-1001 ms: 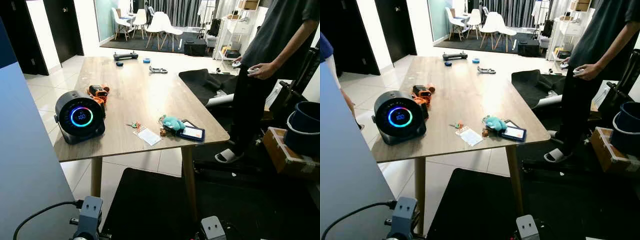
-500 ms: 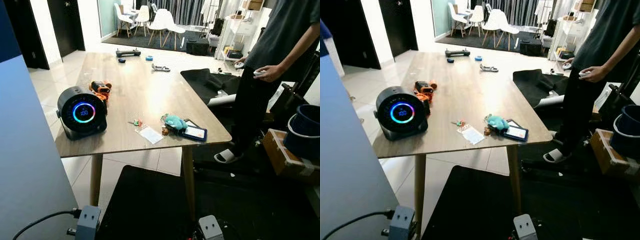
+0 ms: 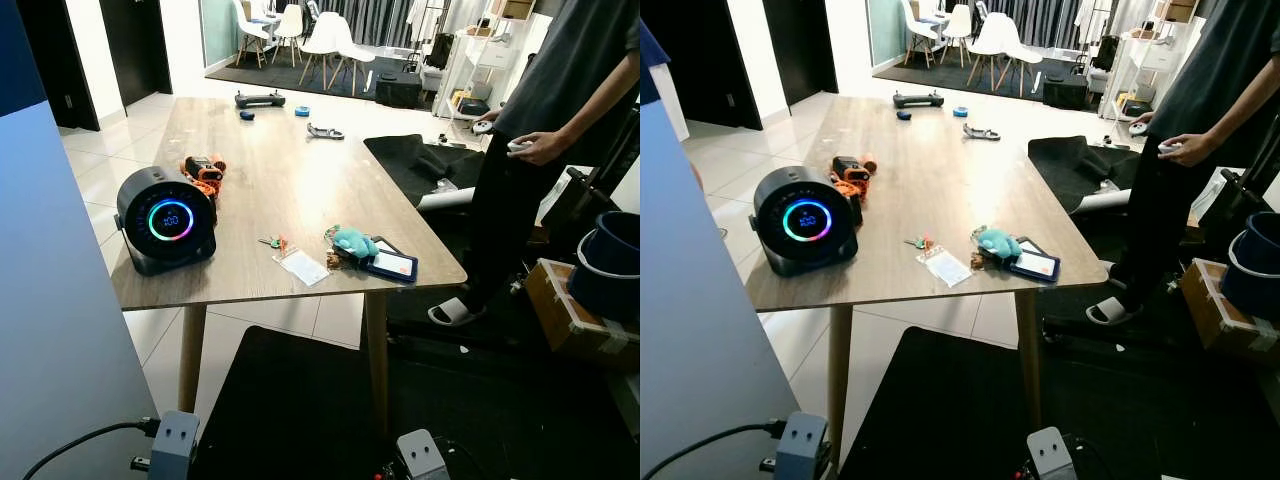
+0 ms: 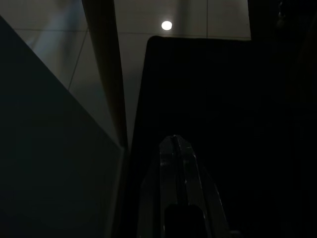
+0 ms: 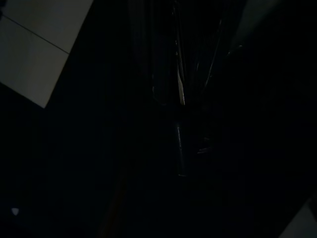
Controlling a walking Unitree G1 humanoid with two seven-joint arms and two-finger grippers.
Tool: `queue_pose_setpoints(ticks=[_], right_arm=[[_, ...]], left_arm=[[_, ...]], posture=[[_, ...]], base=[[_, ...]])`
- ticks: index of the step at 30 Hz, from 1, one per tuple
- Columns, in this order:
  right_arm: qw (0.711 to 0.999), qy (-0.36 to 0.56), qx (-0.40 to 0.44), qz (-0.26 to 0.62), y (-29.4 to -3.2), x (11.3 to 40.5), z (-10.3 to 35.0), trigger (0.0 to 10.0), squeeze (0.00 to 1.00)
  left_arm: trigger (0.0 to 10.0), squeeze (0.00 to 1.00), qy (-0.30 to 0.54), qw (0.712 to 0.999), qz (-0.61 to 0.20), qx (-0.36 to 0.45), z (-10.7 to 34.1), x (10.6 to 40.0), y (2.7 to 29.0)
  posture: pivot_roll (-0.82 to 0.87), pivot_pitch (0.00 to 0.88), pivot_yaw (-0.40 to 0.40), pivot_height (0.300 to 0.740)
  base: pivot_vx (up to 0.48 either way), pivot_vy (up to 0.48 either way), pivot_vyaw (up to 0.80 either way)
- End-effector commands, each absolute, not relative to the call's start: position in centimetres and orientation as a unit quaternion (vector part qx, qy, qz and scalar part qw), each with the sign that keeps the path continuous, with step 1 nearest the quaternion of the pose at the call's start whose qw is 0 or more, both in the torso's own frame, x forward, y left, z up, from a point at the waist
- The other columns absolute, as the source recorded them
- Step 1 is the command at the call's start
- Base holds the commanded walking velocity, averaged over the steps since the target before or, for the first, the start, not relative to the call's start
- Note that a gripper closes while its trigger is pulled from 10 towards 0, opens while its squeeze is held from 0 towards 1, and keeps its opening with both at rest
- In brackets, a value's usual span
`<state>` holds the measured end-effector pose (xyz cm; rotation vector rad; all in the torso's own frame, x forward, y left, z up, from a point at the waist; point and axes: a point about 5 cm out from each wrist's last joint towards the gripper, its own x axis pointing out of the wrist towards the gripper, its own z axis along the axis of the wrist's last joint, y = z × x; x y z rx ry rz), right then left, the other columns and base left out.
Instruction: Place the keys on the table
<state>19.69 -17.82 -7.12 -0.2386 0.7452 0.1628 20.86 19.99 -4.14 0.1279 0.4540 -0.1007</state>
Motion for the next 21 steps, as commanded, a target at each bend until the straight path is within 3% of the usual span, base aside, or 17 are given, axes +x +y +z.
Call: queue_pose_setpoints(ticks=[1, 21], right_arm=[[0.924, 0.357, -0.116, 0.067, -18.60, 19.86, -6.89, 10.0, 0.00], [0.925, 0.356, -0.118, 0.063, -18.71, 19.94, -6.84, 10.0, 0.00]], left_arm=[[10.0, 0.00, 0.232, 0.970, -0.054, 0.052, -4.42, 20.98, 19.06], [10.0, 0.00, 0.227, 0.971, -0.063, 0.050, -4.21, 21.60, 18.52]], posture=[[0.09, 0.039, -0.053, 0.740], [0.09, 0.017, -0.050, 0.740]], base=[[0.000, 0.000, 0.00], [0.000, 0.000, 0.00]])
